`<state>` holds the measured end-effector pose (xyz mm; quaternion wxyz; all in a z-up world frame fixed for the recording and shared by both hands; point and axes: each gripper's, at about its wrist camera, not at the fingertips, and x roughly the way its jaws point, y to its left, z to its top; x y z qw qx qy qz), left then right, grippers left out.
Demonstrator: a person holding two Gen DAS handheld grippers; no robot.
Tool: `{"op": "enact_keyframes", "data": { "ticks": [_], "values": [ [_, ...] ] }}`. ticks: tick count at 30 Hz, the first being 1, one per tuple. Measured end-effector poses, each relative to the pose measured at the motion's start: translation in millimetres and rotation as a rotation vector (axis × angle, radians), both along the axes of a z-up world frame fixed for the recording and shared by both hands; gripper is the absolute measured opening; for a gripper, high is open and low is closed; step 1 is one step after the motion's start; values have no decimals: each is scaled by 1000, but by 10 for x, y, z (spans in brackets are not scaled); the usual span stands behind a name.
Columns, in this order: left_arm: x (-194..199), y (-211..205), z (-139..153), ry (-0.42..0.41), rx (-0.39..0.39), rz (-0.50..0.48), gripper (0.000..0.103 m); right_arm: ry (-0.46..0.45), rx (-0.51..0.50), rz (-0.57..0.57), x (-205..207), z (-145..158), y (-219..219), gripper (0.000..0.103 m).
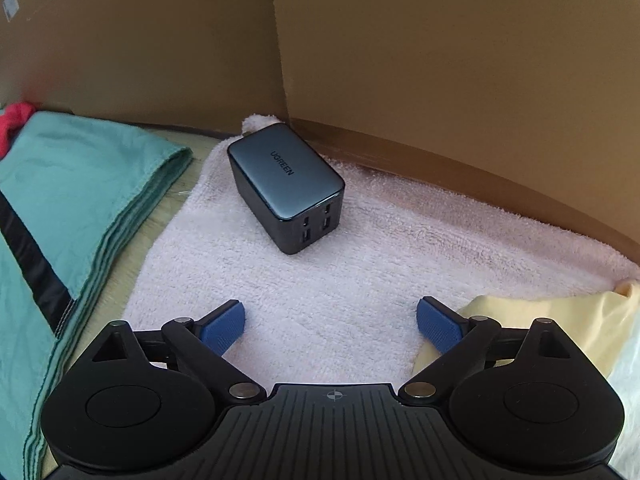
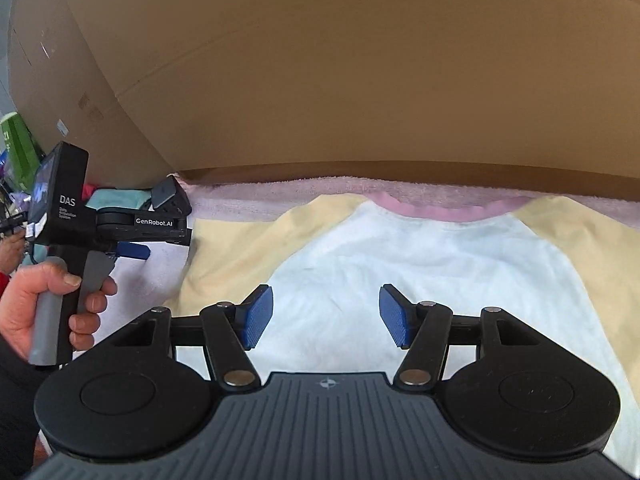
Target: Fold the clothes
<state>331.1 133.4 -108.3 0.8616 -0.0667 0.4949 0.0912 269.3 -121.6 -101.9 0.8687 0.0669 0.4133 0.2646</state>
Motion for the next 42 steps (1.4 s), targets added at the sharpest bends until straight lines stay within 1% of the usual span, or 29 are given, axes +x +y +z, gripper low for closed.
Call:
{"op": "enact_keyframes", "data": {
  "ticks": [1, 3, 5, 6, 7, 8, 9, 10, 11, 12, 14, 15, 16, 17, 19, 21, 24, 25, 26, 29, 30, 31, 32, 34, 35, 38, 39, 40, 42],
  "values": [
    [7, -15, 8, -4, -13, -11, 97, -17, -17, -6, -34, -4, 94, 67],
    [-8, -58, 48, -26, -11, -34, 90, 6, -12, -21, -23, -114, 143, 68],
    [-30, -90, 98, -50, -3, -47, 62, 11, -9, -26, -32, -197, 162, 69],
    [-35, -73, 118, -55, -16, -45, 53, 3, -8, -22, -49, -222, 155, 70],
    [-34, -39, 125, -52, -42, -44, 38, -4, -8, -18, -65, -247, 149, 71],
    [-35, 5, 127, -50, -75, -44, 28, -8, -14, -13, -72, -250, 158, 71],
    [-36, 50, 129, -47, -109, -43, 15, -13, -21, -8, -79, -252, 167, 71],
    [-37, 94, 131, -44, -142, -43, 12, -17, -28, -3, -86, -254, 176, 71],
    [-39, 138, 133, -42, -175, -42, 12, -21, -35, 2, -93, -256, 185, 71],
    [-38, 186, 134, -40, -219, -48, 15, -25, -42, 7, -99, -258, 194, 72],
    [-48, 306, 132, -44, -346, -67, 61, -34, -55, 17, -113, -261, 212, 73],
    [-62, 368, 130, -57, -408, -75, 73, -37, -57, 23, -133, -236, 174, 76],
    [-79, 416, 133, -78, -446, -78, 88, -43, -61, 29, -141, -240, 184, 77],
    [-97, 456, 139, -105, -469, -78, 91, -52, -72, 36, -153, -246, 202, 78],
    [-61, 515, 126, -124, -520, -97, 91, -70, -93, 51, -177, -257, 239, 80],
    [21, 558, 73, -103, -606, -109, 88, -76, -99, 55, -186, -262, 251, 81],
    [78, 642, -4, -101, -729, -121, 80, -69, -96, 57, -169, -264, 249, 82],
    [107, 641, -47, -82, -754, -135, 72, -66, -95, 58, -163, -264, 247, 82],
    [139, 630, -100, -54, -774, -145, 59, -67, -96, 61, -163, -261, 245, 82],
    [211, 606, -237, -9, -834, -163, 38, -72, -101, 66, -180, -245, 255, 83],
    [223, 604, -258, -4, -833, -159, 33, -73, -102, 67, -183, -246, 259, 84],
    [226, 603, -266, -3, -820, -149, 11, -74, -102, 68, -185, -248, 258, 84],
    [223, 606, -261, -8, -802, -136, 5, -75, -101, 69, -186, -249, 257, 84],
    [183, 620, -168, -56, -728, -107, 3, -77, -102, 72, -190, -249, 257, 84],
    [145, 617, -85, -92, -661, -87, 3, -77, -103, 75, -190, -250, 257, 84],
    [25, 554, 185, -194, -400, -27, 3, -78, -105, 81, -205, -257, 263, 85],
    [-4, 526, 249, -216, -339, -18, 3, -80, -107, 83, -206, -260, 265, 85],
    [-23, 506, 299, -234, -296, -13, 3, -81, -110, 85, -207, -264, 266, 85],
    [11, 496, 340, -225, -276, -18, 3, -82, -113, 85, -210, -266, 273, 85]
  ]
}}
